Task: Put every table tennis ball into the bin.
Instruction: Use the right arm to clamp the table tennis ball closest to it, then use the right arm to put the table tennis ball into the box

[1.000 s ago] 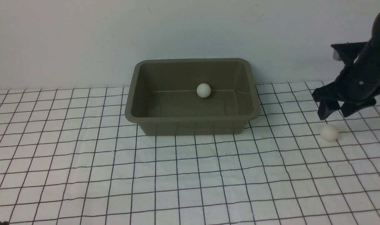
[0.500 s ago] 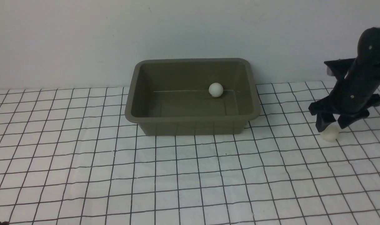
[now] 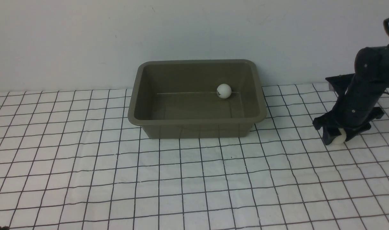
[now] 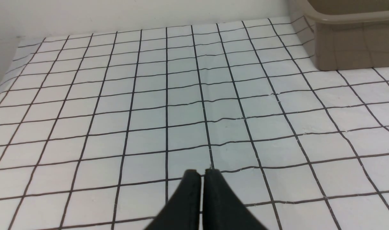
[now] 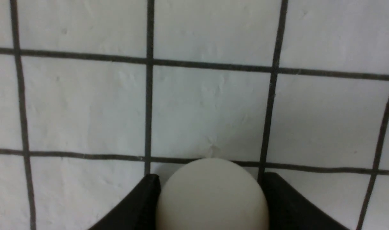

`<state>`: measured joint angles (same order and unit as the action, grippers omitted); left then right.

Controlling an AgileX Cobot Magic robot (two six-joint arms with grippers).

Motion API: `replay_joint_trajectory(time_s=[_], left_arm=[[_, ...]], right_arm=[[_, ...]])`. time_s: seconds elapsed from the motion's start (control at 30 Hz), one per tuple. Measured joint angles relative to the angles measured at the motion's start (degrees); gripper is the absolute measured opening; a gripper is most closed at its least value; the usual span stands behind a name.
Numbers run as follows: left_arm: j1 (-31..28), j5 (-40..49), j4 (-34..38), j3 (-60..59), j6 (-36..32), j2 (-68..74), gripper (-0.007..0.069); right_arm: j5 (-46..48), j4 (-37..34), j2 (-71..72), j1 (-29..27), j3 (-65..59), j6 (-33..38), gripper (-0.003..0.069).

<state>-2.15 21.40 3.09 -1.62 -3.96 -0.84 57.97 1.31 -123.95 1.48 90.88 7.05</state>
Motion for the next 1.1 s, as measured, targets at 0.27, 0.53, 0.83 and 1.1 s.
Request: replay_joint_trajectory(time_s=[0.27,0.53,0.83,1.1], left_arm=[[0.00,0.00,0.00,0.00,0.00,0.00,-0.0005],[0.00,0.00,0.00,0.00,0.00,0.00,-0.0005],[0.00,0.00,0.00,0.00,0.00,0.00,-0.0005],[0.00,0.00,0.00,0.00,0.00,0.00,-0.0005]], right_arm=[[3.41,-0.23,0.01,0.00,5.40,0.00,0.0358],[7.21,-8.96,2.04,3.85,22.09,1.85,0.0358],[-1.75,-9.78,-0.66,22.61,28.28,4.32,0.0358],[-2.59,-8.14,-8.22,25.79,28.28,2.78,0.0358]])
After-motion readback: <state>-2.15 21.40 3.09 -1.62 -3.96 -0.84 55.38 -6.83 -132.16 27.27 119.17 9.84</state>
